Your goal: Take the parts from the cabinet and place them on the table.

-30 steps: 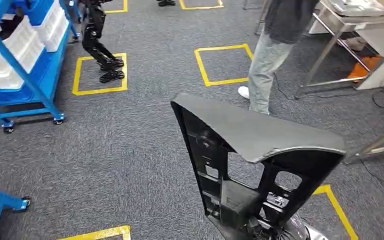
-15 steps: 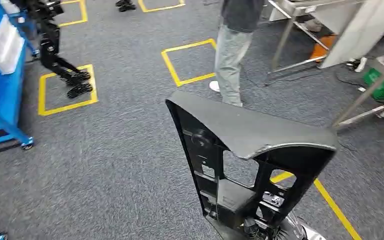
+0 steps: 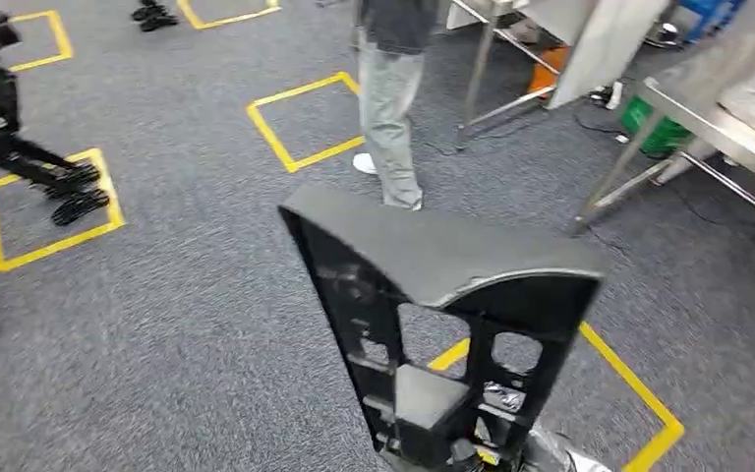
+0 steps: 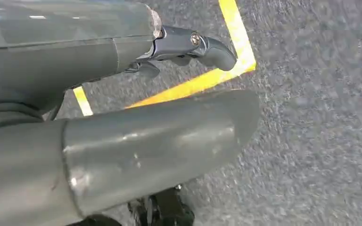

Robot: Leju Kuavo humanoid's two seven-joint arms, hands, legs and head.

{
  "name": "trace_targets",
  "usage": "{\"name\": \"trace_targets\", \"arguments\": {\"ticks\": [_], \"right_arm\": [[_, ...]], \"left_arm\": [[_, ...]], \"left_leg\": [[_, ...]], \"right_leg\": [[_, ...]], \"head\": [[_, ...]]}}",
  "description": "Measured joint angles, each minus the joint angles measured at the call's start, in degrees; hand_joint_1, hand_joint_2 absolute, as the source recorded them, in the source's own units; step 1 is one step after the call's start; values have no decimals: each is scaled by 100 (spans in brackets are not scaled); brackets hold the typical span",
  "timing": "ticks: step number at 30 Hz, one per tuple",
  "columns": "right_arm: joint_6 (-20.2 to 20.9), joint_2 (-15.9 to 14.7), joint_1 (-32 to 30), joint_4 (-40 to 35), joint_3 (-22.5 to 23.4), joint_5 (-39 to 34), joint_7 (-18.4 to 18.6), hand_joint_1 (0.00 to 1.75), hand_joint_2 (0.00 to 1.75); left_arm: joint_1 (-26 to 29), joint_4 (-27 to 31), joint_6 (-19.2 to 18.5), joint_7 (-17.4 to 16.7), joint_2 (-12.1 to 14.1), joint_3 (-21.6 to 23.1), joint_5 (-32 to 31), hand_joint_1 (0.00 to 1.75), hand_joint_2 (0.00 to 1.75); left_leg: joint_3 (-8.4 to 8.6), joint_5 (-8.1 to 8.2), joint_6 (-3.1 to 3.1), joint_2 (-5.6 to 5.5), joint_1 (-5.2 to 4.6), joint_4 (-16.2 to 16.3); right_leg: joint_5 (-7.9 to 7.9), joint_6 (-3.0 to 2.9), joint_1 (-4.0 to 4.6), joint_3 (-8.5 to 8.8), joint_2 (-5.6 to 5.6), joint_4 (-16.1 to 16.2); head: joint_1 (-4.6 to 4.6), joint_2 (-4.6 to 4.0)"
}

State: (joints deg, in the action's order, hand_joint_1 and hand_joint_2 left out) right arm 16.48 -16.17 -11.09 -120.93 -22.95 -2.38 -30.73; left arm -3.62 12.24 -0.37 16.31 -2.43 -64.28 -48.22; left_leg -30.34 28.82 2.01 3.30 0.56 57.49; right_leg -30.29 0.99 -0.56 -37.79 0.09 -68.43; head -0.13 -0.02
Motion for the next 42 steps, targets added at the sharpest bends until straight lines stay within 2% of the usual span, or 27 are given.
{"name": "trace_targets", "arguments": {"ticks": [1, 2, 3, 7, 9, 10, 12, 13, 14, 16, 17, 18, 19, 22, 24, 25, 27, 28, 29, 31, 32, 33, 37, 38, 39, 40, 42], "right_arm": [[-13, 0, 7, 0, -52, 2, 0, 175, 175], [-17, 2, 24, 0, -83, 4, 0, 175, 175], [-20, 2, 65, 0, -111, 9, 4, 175, 175], [-9, 7, 83, 0, -260, 11, 26, 175, 175], [2, 33, 111, 28, -389, 7, 63, 175, 175], [4, 59, 128, 50, -452, 7, 81, 175, 175], [2, 94, 129, 109, -557, 2, 87, 175, 175], [0, 96, 130, 136, -608, 2, 87, 175, 175], [-7, 105, 133, 162, -649, -7, 90, 175, 175], [-13, 109, 183, 206, -728, -42, 90, 175, 175], [-13, 109, 209, 230, -756, -46, 90, 175, 175], [-13, 109, 230, 251, -765, -48, 90, 175, 175], [-13, 111, 244, 267, -771, -48, 94, 175, 175], [-17, 109, 250, 295, -800, -52, 90, 175, 175], [-15, 109, 273, 297, -808, -52, 87, 175, 175], [-17, 109, 293, 304, -811, -52, 90, 175, 175], [-17, 111, 295, 339, -813, -59, 90, 175, 175], [-17, 111, 293, 354, -819, -59, 90, 175, 175], [-17, 111, 295, 365, -830, -72, 90, 175, 175], [-22, 111, 300, 372, -839, -134, 76, 175, 175], [-28, 111, 311, 372, -839, -177, 57, 175, 175], [-46, 111, 337, 367, -839, -238, 35, 175, 175], [-122, 282, 367, 286, -839, -444, -125, 175, 175], [-144, 357, 366, 242, -839, -463, -158, 175, 175], [-187, 441, 381, 217, -843, -464, -210, 175, 175], [-260, 523, 426, 203, -854, -437, -256, 175, 175], [-405, 647, 439, 170, -885, -380, -308, 175, 175]], "left_arm": [[-9, 0, -2, 0, 0, 0, -7, 0, 0], [-10, 0, -7, 0, -7, 0, -20, 0, 0], [-10, 0, -7, 0, -17, 0, -26, 0, 0], [-44, 0, -28, -11, -20, 0, -33, 0, 0], [-67, 0, -42, -18, -20, 0, -42, 0, 0], [-51, 0, -59, -33, -20, 2, -59, 0, 0], [-11, 0, -66, -52, -17, 2, -68, 0, 0], [6, 0, -68, -57, -17, 2, -79, 0, 0], [8, 0, -74, -57, -13, 2, -83, 0, 0], [-6, 0, -83, -50, -2, 2, -87, 0, 0], [0, 0, -85, -50, 0, 2, -92, 0, 0], [0, 0, -94, -50, -2, 2, -92, 0, 0], [0, 0, -98, -53, -2, 2, -94, 0, 0], [-14, 0, -101, -50, -2, 2, -94, 0, 0], [-27, 0, -101, -48, -2, 2, -94, 0, 0], [-13, 0, -101, -46, 0, 2, -94, 0, 0], [18, 0, -99, -48, 2, 2, -94, 0, 0], [21, 0, -98, -48, 4, 2, -94, 0, 0], [14, 0, -101, -48, 4, 2, -94, 0, 0], [-10, 0, -101, -44, 2, 2, -92, 0, 0], [-20, 0, -107, -37, 2, 2, -92, 0, 0], [-21, -2, -122, -31, -26, 2, -92, 0, 0], [-51, -2, -33, 9, -44, 2, -125, 0, 0], [-58, -2, 13, 9, -44, 2, -153, 0, 0], [-75, -2, 61, 9, -42, 2, -160, 0, 0], [-80, -2, 103, -7, -46, 2, -162, 0, 0], [-55, -2, 236, -94, -48, 4, -181, 0, 0]], "left_leg": [[35, 19, -8, 56, -4, -3], [67, 32, -16, 96, 0, -11], [73, 56, -54, 159, -31, -2], [161, 94, -158, 398, -49, -61], [-9, 399, -178, -114, 6, 385], [-216, 615, -192, -234, 8, 812], [-632, 920, -228, -293, 16, 1622], [-710, 874, -246, -293, 18, 1730], [-658, 683, -256, -293, 25, 1559], [-279, 109, -286, -382, 59, 670], [-87, -48, -308, -622, 108, 206], [-24, 35, -310, -918, 115, 95], [-8, 29, -232, -860, 114, 84], [11, -22, -122, -658, 105, 11], [13, -29, -47, -511, 98, 1], [7, -25, -36, -424, 80, 1], [0, -8, -14, -243, 51, 6], [3, 1, -10, -165, 43, 6], [14, 13, -13, -96, 35, 6], [69, 42, -18, 23, 16, 2], [104, 58, -27, 69, 6, -4], [116, 70, -43, 125, 14, -19], [181, 90, -149, 362, 2, -64], [188, 149, -179, 362, -17, -52], [154, 252, -201, 62, -1, 117], [-42, 486, -200, -166, 16, 537], [-505, 843, -235, -291, 25, 1445]], "right_leg": [[241, -55, 39, 299, 96, 541], [322, -133, 109, 527, 371, 982], [260, -164, 164, 561, 472, 1053], [334, -269, 163, 603, 173, 1174], [400, -307, 92, 662, 82, 1282], [399, -308, 85, 653, 25, 1282], [390, -319, 83, 645, -121, 1263], [384, -313, 76, 643, -198, 1246], [369, -292, 64, 644, -277, 1220], [309, -227, 23, 642, -436, 1115], [258, -181, 15, 631, -495, 1046], [239, -146, 38, 596, -565, 1003], [268, -122, 34, 572, -627, 1026], [328, -19, -2, 530, -825, 1071], [88, 28, 33, 373, -231, 723], [-142, 58, 18, 167, -100, 306], [-510, 79, -2, -303, -39, -630], [-495, 78, -6, -387, -38, -779], [-354, 67, -6, -333, -35, -659], [148, -13, 28, 128, 24, 224], [370, -94, 76, 413, 162, 744], [293, -206, 168, 558, 521, 1027], [333, -288, 210, 515, 268, 1099], [411, -294, 94, 614, 206, 1241], [428, -293, 101, 658, 158, 1302], [446, -318, 93, 659, 102, 1301], [430, -327, 89, 656, -41, 1282]], "head": [[0, 0], [0, 0], [-2, 0], [2, 0], [7, 0], [2, 0], [4, 0], [2, 0], [4, 0], [4, 0], [4, 0], [2, 0], [4, 0], [2, 0], [-2, 0], [0, 0], [0, 0], [0, 0], [0, 0], [0, 0], [0, 0], [2, 0], [0, 0], [4, 0], [-2, 0], [7, 0], [2, 0]]}}
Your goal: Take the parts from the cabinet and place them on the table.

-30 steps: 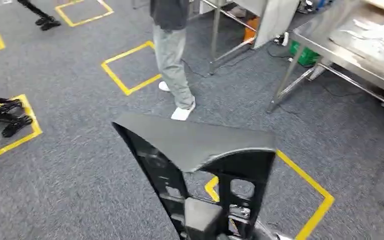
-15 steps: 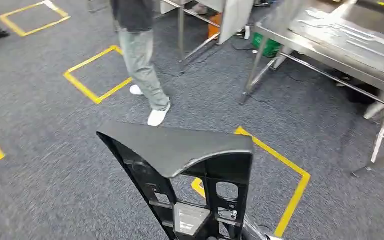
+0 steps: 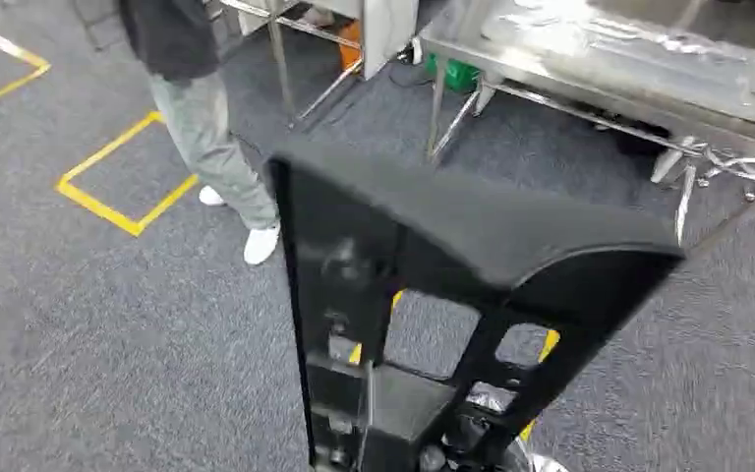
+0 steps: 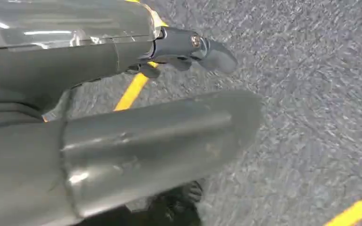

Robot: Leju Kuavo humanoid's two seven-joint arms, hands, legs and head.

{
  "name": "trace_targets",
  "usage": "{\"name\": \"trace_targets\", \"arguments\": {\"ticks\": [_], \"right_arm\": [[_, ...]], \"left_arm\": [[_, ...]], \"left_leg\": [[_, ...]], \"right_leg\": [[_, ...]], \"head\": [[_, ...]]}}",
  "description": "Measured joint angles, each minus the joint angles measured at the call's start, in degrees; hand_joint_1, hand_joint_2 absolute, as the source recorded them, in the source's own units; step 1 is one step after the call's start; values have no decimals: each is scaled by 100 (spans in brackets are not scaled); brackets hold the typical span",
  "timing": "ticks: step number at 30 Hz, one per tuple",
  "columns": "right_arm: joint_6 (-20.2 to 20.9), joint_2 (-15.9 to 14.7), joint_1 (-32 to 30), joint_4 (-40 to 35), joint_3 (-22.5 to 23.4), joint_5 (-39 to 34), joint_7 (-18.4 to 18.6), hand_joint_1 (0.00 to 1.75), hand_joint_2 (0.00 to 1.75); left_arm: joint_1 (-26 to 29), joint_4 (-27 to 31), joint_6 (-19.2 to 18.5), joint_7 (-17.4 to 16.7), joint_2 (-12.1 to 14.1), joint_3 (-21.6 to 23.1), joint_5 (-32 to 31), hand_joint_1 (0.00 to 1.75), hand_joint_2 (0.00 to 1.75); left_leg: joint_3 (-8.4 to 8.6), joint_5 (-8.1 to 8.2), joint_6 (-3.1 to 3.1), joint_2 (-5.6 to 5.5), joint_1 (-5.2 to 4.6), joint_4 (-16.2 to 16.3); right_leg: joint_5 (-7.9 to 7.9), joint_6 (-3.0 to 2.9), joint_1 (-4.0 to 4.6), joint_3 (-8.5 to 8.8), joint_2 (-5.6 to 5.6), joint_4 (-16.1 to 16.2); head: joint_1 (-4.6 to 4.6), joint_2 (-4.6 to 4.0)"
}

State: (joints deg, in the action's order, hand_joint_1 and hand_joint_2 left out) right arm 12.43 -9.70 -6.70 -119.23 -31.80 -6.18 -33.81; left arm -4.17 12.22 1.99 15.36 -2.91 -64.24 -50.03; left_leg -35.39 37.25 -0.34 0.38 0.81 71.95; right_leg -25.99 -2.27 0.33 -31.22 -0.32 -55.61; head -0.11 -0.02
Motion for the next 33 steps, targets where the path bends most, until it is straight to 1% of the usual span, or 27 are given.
{"name": "trace_targets", "arguments": {"ticks": [1, 2, 3, 4, 5, 6, 7, 10, 11, 12, 13, 14, 15, 16, 17, 18, 20, 21, 22, 26, 27, 28, 29, 30, 31, 32, 33], "right_arm": [[-50, 24, 0, -9, -4, 6, -20, 175, 175], [-85, 37, 0, -24, -4, 26, -26, 175, 175], [-129, 52, -1, -39, -7, 41, -41, 175, 175], [-146, 68, -4, -50, -6, 44, -61, 175, 175], [-168, 79, -11, -63, -4, 46, -85, 175, 175], [-205, 81, -25, -77, -4, 52, -129, 175, 175], [-234, 81, -24, -94, -4, 52, -164, 175, 175], [-334, 111, -124, -199, 63, 50, -299, 175, 175], [-358, 124, -143, -243, 103, 50, -319, 175, 175], [-384, 140, -147, -286, 153, 50, -334, 175, 175], [-406, 142, -130, -321, 192, 76, -336, 175, 175], [-419, 148, -121, -341, 219, 122, -336, 175, 175], [-426, 159, -121, -345, 249, 177, -332, 175, 175], [-428, 159, -122, -345, 287, 225, -326, 175, 175], [-428, 159, -123, -345, 317, 251, -321, 175, 175], [-433, 159, -120, -345, 343, 267, -319, 175, 175], [-446, 159, -105, -347, 420, 310, -319, 175, 175], [-457, 157, -97, -347, 479, 326, -315, 175, 175], [-470, 153, -81, -345, 540, 332, -312, 175, 175], [-444, 118, -149, -354, 727, 324, -314, 175, 175], [-430, 116, -178, -363, 745, 321, -317, 175, 175], [-433, 116, -162, -363, 752, 317, -319, 175, 175], [-433, 116, -155, -363, 754, 317, -319, 175, 175], [-435, 116, -167, -361, 756, 315, -315, 175, 175], [-435, 114, -177, -361, 767, 315, -315, 175, 175], [-435, 114, -183, -361, 767, 315, -312, 175, 175], [-435, 114, -184, -361, 769, 315, -315, 175, 175]], "left_arm": [[16, 0, 94, -55, 0, 0, -33, 0, 0], [33, 0, 126, -76, 2, 0, -57, 0, 0], [36, 0, 107, -65, 9, 0, -88, 0, 0], [28, 0, 50, -48, 18, 0, -98, 0, 0], [23, 0, -12, -41, 28, 0, -111, 0, 0], [26, 0, -92, -41, 37, 2, -142, 0, 0], [26, 0, -147, -39, 39, 7, -155, 0, 0], [36, 0, -321, -44, 63, 7, -103, 0, 0], [29, 0, -379, -41, 57, 7, -90, 0, 0], [19, 0, -426, -33, 63, 7, -72, 0, 0], [24, 0, -461, -17, 68, 4, -42, 0, 0], [46, 0, -481, -6, 68, 2, -37, 0, 0], [62, 0, -494, -6, 70, 0, -39, 0, 0], [71, 0, -501, -6, 77, -2, -37, 0, 0], [68, 0, -510, -6, 79, -2, -37, 0, 0], [59, 0, -523, -4, 79, -2, -39, 0, 0], [42, 0, -542, 5, 79, -2, -39, 0, 0], [38, 0, -545, 9, 76, -2, -39, 0, 0], [36, 0, -553, 13, 70, -2, -39, 0, 0], [4, 0, -560, 22, 70, -4, -39, 0, 0], [-2, 0, -560, 26, 72, -4, -39, 0, 0], [0, 0, -560, 29, 70, -7, -39, 0, 0], [6, 0, -566, 26, 70, -4, -50, 0, 0], [24, 0, -564, 26, 70, -7, -41, 0, 0], [47, 0, -562, 26, 72, -7, -39, 0, 0], [66, 0, -562, 24, 72, -7, -39, 0, 0], [72, 0, -562, 24, 72, -7, -39, 0, 0]], "left_leg": [[-167, 32, -17, -2, 0, 259], [-208, -91, -33, -2, 2, 242], [-124, -345, -42, -9, 8, -37], [62, -662, -52, -37, 21, -519], [288, -955, -66, -142, 44, -1055], [403, -891, -66, -396, 63, -1263], [438, -874, -30, -466, 56, -1408], [458, -903, 110, -298, 9, -1416], [460, -937, 164, -217, 61, -1454], [459, -939, 199, -158, 63, -1457], [457, -933, 223, -101, 62, -1456], [453, -930, 227, -25, 52, -1455], [451, -921, 232, 50, 45, -1454], [451, -909, 232, 131, 45, -1452], [460, -900, 222, 195, 44, -1452], [477, -885, 211, 254, 44, -1452], [538, -847, 188, 358, 44, -1453], [571, -831, 169, 408, 44, -1460], [587, -804, 125, 447, 7, -1451], [689, -779, -2, 672, 2, -1535], [669, -685, -18, 472, 35, -1422], [531, -498, -5, 216, 34, -1130], [315, -270, -9, 74, 36, -695], [35, -35, -17, 10, 36, -150], [-200, 80, -22, 0, 34, 262], [-318, 33, -18, -2, 34, 404], [-295, -163, -6, -5, 34, 249]], "right_leg": [[-11, 0, -1, -3, -79, -20], [-26, 10, -6, -2, -160, -49], [-55, 36, -18, -1, -246, -93], [-92, 61, -35, 2, -319, -151], [-130, 94, -51, 19, -384, -189], [-164, 132, -49, -2, -426, -223], [-187, 168, -42, -38, -493, -278], [-114, 265, -70, -72, -643, -191], [-132, 281, -64, -79, -629, -222], [-232, 309, -42, -136, -328, -358], [-434, 342, -52, -286, -150, -670], [-683, 372, -73, -529, -55, -1148], [-871, 393, -85, -765, -20, -1609], [-948, 408, -100, -957, -6, -1962], [-877, 413, -110, -995, 1, -2000], [-681, 408, -111, -895, 14, -1767], [-163, 350, -101, -408, 104, -812], [-6, 292, -60, -158, 317, -323], [-100, 239, 24, -126, 502, -230], [-71, 138, 42, -154, 220, -168], [-15, 108, -29, -76, 168, -94], [0, 70, -42, -61, 113, -61], [0, 61, -49, -67, 55, -63], [-11, 46, -40, -68, -24, -71], [-18, 36, -26, -70, -101, -83], [-28, 28, -14, -68, -187, -95], [-45, 34, -7, -57, -270, -111]], "head": [[0, 0], [0, 0], [2, 0], [0, 0], [0, 0], [0, 0], [-2, 0], [-2, 0], [-2, 0], [-7, 0], [-4, 0], [-7, 0], [-4, 0], [-4, 0], [-4, 0], [-4, 0], [-4, 0], [-4, 0], [-4, 0], [-2, 0], [-4, 0], [0, 0], [2, 0], [2, 0], [2, 0], [2, 0], [2, 0]]}}
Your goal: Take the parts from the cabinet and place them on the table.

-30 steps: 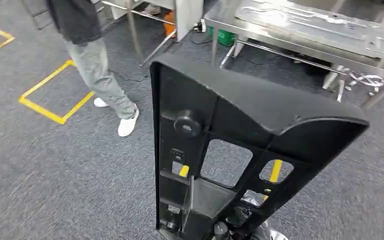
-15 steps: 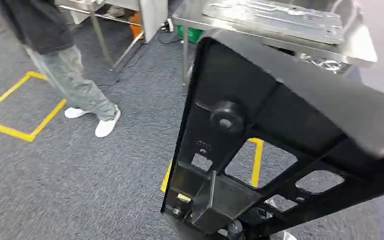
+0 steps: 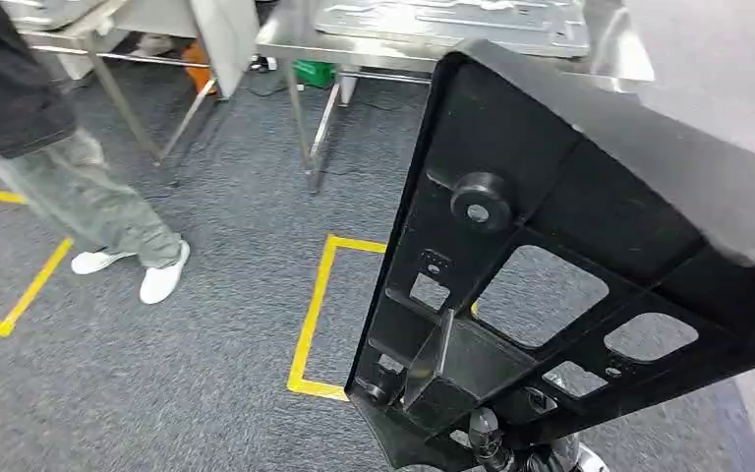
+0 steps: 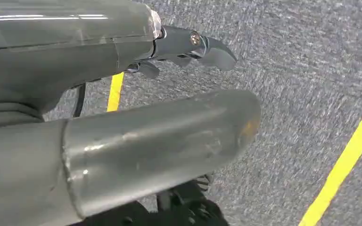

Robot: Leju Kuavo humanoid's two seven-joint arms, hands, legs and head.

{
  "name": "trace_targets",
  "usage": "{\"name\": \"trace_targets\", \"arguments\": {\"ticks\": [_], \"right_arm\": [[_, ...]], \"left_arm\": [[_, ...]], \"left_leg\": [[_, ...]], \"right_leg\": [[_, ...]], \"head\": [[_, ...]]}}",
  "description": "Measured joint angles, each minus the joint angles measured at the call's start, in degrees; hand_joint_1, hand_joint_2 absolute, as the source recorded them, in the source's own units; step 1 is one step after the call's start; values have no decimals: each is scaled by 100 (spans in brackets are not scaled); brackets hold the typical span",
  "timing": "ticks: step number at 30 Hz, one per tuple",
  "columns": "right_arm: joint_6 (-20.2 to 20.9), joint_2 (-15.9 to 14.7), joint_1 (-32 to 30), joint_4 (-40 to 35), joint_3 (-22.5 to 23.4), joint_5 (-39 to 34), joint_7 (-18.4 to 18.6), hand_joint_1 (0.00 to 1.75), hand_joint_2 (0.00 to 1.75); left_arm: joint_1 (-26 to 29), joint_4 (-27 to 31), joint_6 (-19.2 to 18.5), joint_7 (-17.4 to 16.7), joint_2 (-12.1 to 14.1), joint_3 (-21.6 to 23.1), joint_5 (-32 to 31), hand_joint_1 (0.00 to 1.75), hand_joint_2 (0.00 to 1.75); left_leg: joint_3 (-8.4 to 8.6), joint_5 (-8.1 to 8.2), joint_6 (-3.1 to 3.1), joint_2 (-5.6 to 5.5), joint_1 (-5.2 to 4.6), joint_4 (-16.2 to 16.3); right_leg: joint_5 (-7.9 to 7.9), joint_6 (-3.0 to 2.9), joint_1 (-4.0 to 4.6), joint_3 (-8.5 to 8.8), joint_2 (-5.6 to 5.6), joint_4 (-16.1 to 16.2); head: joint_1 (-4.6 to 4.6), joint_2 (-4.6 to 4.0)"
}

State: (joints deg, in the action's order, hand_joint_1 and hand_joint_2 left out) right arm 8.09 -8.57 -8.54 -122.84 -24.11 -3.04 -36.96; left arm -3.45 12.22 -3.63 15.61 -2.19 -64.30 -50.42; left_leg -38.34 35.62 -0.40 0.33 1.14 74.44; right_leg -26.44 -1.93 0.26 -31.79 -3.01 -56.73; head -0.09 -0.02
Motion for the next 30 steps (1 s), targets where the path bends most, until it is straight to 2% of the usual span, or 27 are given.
{"name": "trace_targets", "arguments": {"ticks": [1, 2, 3, 4, 5, 7, 8, 9, 10, 11, 12, 13, 14, 15, 16, 17, 18, 19, 20, 23, 24, 25, 26, 27, 28, 29, 30], "right_arm": [[0, 0, -1, 0, 0, 0, 2, 175, 175], [0, 0, -1, 0, 0, 0, 2, 175, 175], [0, 0, -2, 0, 0, 0, 0, 175, 175], [2, 0, 0, 0, 2, 0, 2, 175, 175], [18, -2, -11, 0, 7, 0, 2, 175, 175], [64, -2, -43, 0, 42, 0, 9, 175, 175], [101, -2, -51, 0, 55, 0, 18, 175, 175], [135, -2, -69, 0, 68, 7, 26, 175, 175], [144, -2, -54, 0, 79, 7, 33, 175, 175], [155, -2, -51, 0, 94, 7, 42, 175, 175], [184, -2, -65, 2, 109, 7, 57, 175, 175], [225, -2, -78, 7, 125, 7, 68, 175, 175], [249, -2, -90, 17, 142, 5, 74, 175, 175], [258, -11, -109, 22, 151, 5, 79, 175, 175], [258, -11, -123, 24, 160, 4, 79, 175, 175], [269, -13, -126, 24, 173, 4, 79, 175, 175], [300, -20, -126, 24, 184, -2, 79, 175, 175], [345, -24, -123, 26, 199, -15, 79, 175, 175], [397, -26, -130, 31, 212, -33, 81, 175, 175], [549, -48, -158, 39, 249, -92, 98, 175, 175], [561, -48, -162, 41, 260, -88, 103, 175, 175], [590, -50, -161, 42, 265, -79, 103, 175, 175], [632, -48, -151, 48, 275, -76, 105, 175, 175], [640, -50, -151, 52, 278, -72, 105, 175, 175], [640, -50, -153, 65, 284, -66, 105, 175, 175], [640, -48, -154, 79, 286, -57, 105, 175, 175], [638, -48, -155, 92, 286, -52, 105, 175, 175]], "left_arm": [[-5, 0, 0, 0, 0, 0, 0, 0, 0], [-10, 0, 0, 2, 0, 0, 0, 0, 0], [-7, 0, 0, 2, 2, 0, -2, 0, 0], [-10, 0, 2, 0, 18, -4, 0, 0, 0], [-11, 0, 2, 2, 13, -7, 0, 0, 0], [-15, 0, 2, 0, 13, -7, 2, 0, 0], [-33, 0, 2, 2, 13, -9, 4, 0, 0], [-53, 0, 2, 2, -11, -11, 9, 0, 0], [-49, 0, -2, 7, -11, -22, 15, 0, 0], [-34, 0, -15, 7, -11, -44, 31, 0, 0], [-15, 0, -31, 7, -11, -59, 46, 0, 0], [1, 0, -37, 7, -11, -63, 48, 0, 0], [9, 0, -46, 7, -11, -68, 50, 0, 0], [10, 0, -52, 7, -13, -70, 50, 0, 0], [4, 0, -59, 7, -17, -70, 50, 0, 0], [1, 0, -61, 7, -24, -70, 50, 0, 0], [-2, 0, -74, 2, -28, -70, 50, 0, 0], [1, 0, -85, -7, -28, -70, 48, 0, 0], [-6, 0, -92, -15, -28, -70, 48, 0, 0], [-35, 0, -120, -37, -28, -72, 52, 0, 0], [-48, 0, -151, -46, -28, -74, 63, 0, 0], [-51, 0, -185, -48, -28, -81, 76, 0, 0], [-53, 0, -238, -48, -28, -90, 90, 0, 0], [-42, 0, -245, -50, -24, -107, 103, 0, 0], [-18, 0, -260, -52, -24, -116, 103, 0, 0], [2, 0, -275, -52, -22, -118, 103, 0, 0], [18, 0, -286, -52, -20, -120, 105, 0, 0]], "left_leg": [[136, -283, 20, -14, 0, -374], [354, -610, 48, -83, -1, -920], [569, -875, 91, -295, -3, -1457], [632, -794, 119, -479, 6, -1600], [681, -786, 107, -421, -1, -1649], [698, -794, 136, -335, -43, -1680], [712, -818, 173, -286, -9, -1723], [733, -844, 213, -195, 16, -1765], [739, -831, 252, -148, 18, -1771], [741, -821, 272, -67, 10, -1770], [745, -807, 276, -1, 7, -1769], [744, -792, 269, 80, 6, -1764], [751, -778, 258, 156, 7, -1762], [773, -755, 247, 229, 9, -1762], [807, -731, 231, 290, 10, -1762], [857, -700, 209, 350, 12, -1762], [910, -669, 185, 400, 12, -1762], [935, -641, 147, 447, -5, -1770], [956, -613, 101, 477, -21, -1763], [1036, -588, 5, 619, -16, -1821], [1042, -533, -31, 589, 4, -1800], [997, -417, -34, 332, 11, -1617], [822, -206, -29, 160, 18, -1252], [570, 25, -25, 60, 19, -760], [311, 201, -29, 14, 11, -287], [119, 243, -30, 5, 11, 17], [68, 132, -22, 6, 11, 22]], "right_leg": [[-20, 7, 3, 18, -81, -21], [-44, 23, 9, 47, -157, -39], [-75, 38, 6, 67, -221, -57], [-104, 74, 45, 54, -268, -91], [-103, 98, 5, 33, -349, -97], [-80, 173, -47, 19, -438, -60], [-81, 214, -16, 5, -491, -55], [-126, 232, -32, 2, -292, -127], [-264, 280, -15, -103, 7, -337], [-510, 324, -44, -336, 167, -771], [-719, 357, -67, -583, 224, -1232], [-860, 388, -88, -823, 242, -1645], [-867, 412, -112, -970, 250, -1873], [-716, 429, -135, -955, 270, -1788], [-460, 432, -151, -796, 298, -1435], [-163, 421, -154, -520, 353, -895], [80, 394, -146, -239, 493, -363], [15, 350, -89, -113, 725, -117], [32, 293, -60, -126, 655, -106], [6, 208, -34, -142, 490, -114], [47, 144, -119, -79, 443, -23], [50, 122, -99, -45, 435, 12], [47, 86, -91, -42, 420, 9], [29, 58, -79, -41, 391, 3], [14, 35, -62, -40, 360, -6], [2, 21, -45, -37, 317, -22], [-10, 15, -36, -20, 277, -27]], "head": [[0, 0], [0, 0], [-2, 0], [-4, 0], [-2, 0], [0, 0], [-2, 0], [-2, 0], [-9, 0], [-9, 0], [-4, 0], [-9, 0], [-7, 0], [-7, 0], [-7, 0], [-7, 0], [-7, 0], [-7, 0], [-7, 0], [-7, 0], [0, 0], [-4, 0], [0, 0], [0, 0], [-2, 0], [0, 0], [-2, 0]]}}
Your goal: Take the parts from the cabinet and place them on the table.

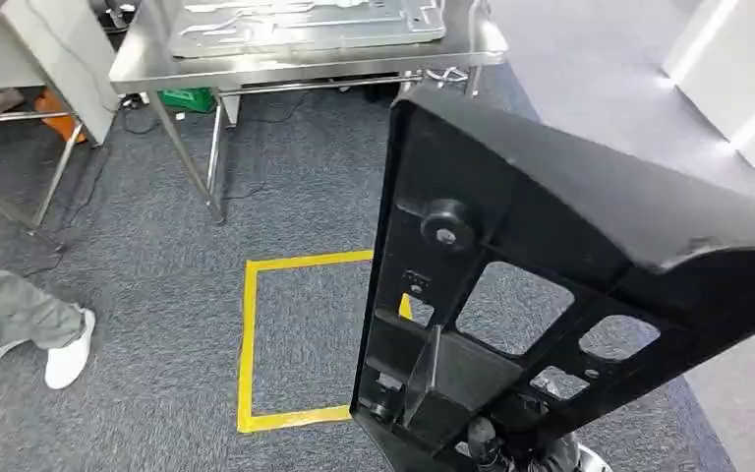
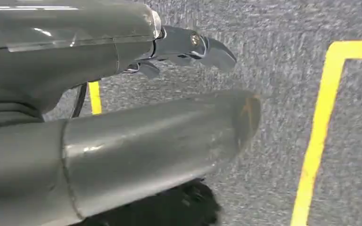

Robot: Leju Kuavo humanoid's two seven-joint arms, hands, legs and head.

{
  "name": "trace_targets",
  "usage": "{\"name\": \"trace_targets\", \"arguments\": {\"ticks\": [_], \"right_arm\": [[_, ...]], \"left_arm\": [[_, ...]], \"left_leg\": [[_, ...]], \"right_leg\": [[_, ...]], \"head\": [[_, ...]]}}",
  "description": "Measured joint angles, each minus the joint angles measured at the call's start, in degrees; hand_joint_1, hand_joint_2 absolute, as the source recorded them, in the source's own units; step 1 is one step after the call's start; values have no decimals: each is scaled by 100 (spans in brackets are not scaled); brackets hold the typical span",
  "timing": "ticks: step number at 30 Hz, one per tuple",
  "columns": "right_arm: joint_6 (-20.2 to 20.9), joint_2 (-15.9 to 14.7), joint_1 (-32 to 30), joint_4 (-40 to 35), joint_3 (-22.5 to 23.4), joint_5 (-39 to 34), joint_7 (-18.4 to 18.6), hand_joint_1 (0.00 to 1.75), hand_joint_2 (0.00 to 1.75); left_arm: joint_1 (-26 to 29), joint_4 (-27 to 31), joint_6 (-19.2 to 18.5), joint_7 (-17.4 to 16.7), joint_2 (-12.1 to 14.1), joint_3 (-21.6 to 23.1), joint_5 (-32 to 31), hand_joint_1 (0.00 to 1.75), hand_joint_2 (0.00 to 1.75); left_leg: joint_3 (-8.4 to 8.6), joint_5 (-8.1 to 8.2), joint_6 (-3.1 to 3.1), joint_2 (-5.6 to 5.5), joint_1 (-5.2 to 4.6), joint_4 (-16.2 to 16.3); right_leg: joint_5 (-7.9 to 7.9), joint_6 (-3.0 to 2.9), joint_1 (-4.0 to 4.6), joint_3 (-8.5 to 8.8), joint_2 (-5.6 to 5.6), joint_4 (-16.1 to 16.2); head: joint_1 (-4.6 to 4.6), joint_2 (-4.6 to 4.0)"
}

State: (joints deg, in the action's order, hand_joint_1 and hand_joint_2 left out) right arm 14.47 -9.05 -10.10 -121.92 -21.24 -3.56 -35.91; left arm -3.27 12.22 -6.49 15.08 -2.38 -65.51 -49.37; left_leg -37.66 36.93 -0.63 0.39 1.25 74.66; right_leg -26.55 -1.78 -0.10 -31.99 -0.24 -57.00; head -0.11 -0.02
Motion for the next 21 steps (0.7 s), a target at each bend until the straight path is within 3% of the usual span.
{"name": "trace_targets", "arguments": {"ticks": [1, 3, 4, 5, 8, 9, 10, 11, 13, 14, 15, 16, 17, 18, 19, 20, 21], "right_arm": [[0, -2, -1, 4, 0, 9, 4, 175, 175], [-2, 0, 0, 4, 0, 28, 4, 175, 175], [-4, 0, 0, 9, 0, 37, 6, 175, 175], [-4, 0, 6, 15, 4, 42, 7, 175, 175], [-20, 0, -2, 17, 24, 55, 13, 175, 175], [-22, 0, 1, 17, 33, 55, 13, 175, 175], [-24, 0, 0, 17, 46, 55, 15, 175, 175], [-22, 0, 12, 17, 48, 55, 13, 175, 175], [-33, 0, -1, 22, 57, 57, 15, 175, 175], [-33, 0, -4, 26, 59, 57, 15, 175, 175], [-39, 0, -4, 31, 63, 59, 15, 175, 175], [-50, 0, -4, 37, 68, 61, 15, 175, 175], [-57, 0, -4, 39, 74, 66, 18, 175, 175], [-76, 0, -2, 39, 77, 74, 17, 175, 175], [-90, 0, 0, 39, 76, 74, 18, 175, 175], [-101, 0, 6, 41, 76, 76, 22, 175, 175], [-109, 0, 2, 39, 77, 76, 24, 175, 175]], "left_arm": [[2, 0, -7, 2, 0, -4, -2, 0, 0], [-5, 0, -13, 4, 2, -24, -2, 0, 0], [-5, 0, -20, 4, 6, -37, -2, 0, 0], [-13, 0, -24, 9, 11, -46, -4, 0, 0], [-15, 0, -39, 22, 15, -52, -20, 0, 0], [-17, 0, -41, 22, 11, -59, -20, 0, 0], [-20, 0, -52, 22, 11, -63, -20, 0, 0], [-20, 0, -55, 24, 13, -70, -20, 0, 0], [-15, 0, -55, 26, 13, -79, -37, 0, 0], [-10, 0, -55, 28, 13, -81, -37, 0, 0], [-10, 0, -55, 31, 13, -83, -42, 0, 0], [-10, 0, -55, 33, 13, -83, -46, 0, 0], [-10, 0, -59, 37, 13, -83, -50, 0, 0], [-11, 0, -66, 37, 11, -83, -52, 0, 0], [-8, 0, -70, 39, 11, -83, -52, 0, 0], [-19, 0, -70, 42, 11, -83, -55, 0, 0], [-19, 0, -70, 46, 11, -83, -55, 0, 0]], "left_leg": [[61, -235, 13, 0, -1, -238], [449, -881, 69, -15, -3, -1244], [572, -948, 121, -54, -15, -1558], [629, -903, 127, -64, -46, -1703], [624, -902, 181, -60, -69, -1698], [658, -942, 234, -46, -2, -1759], [674, -945, 254, -38, 2, -1773], [673, -937, 283, -28, 4, -1772], [674, -921, 299, -4, 0, -1770], [678, -909, 295, 4, 0, -1769], [693, -895, 287, 7, 4, -1768], [722, -874, 268, 7, 8, -1768], [763, -851, 249, 6, 15, -1768], [819, -817, 224, 4, 22, -1768], [820, -791, 190, 3, 23, -1772], [828, -758, 140, 2, -11, -1754], [825, -755, 111, 6, -2, -1772]], "right_leg": [[-21, 7, 7, 22, -32, -10], [-83, 37, 12, 87, -78, -43], [-110, 61, 3, 95, -84, -49], [-134, 103, 45, 84, -101, -87], [-116, 191, 15, 82, -111, -35], [-147, 226, 26, 89, -106, -61], [-220, 264, 12, 52, -63, -190], [-409, 292, -5, -104, -45, -491], [-829, 349, -57, -604, -41, -1427], [-911, 373, -74, -831, -39, -1804], [-835, 387, -92, -909, -31, -1871], [-615, 397, -113, -841, -21, -1656], [-335, 396, -125, -652, -6, -1248], [-16, 383, -127, -368, 14, -644], [131, 361, -124, -173, 51, -193], [25, 337, -63, -117, 60, -98], [25, 295, -58, -139, 38, -123]], "head": [[2, 0], [2, 0], [0, 0], [0, 0], [0, 0], [4, 0], [-4, 0], [-2, 0], [-2, 0], [-2, 0], [-2, 0], [-2, 0], [-2, 0], [-2, 0], [-4, 0], [-4, 0], [0, 0]]}}
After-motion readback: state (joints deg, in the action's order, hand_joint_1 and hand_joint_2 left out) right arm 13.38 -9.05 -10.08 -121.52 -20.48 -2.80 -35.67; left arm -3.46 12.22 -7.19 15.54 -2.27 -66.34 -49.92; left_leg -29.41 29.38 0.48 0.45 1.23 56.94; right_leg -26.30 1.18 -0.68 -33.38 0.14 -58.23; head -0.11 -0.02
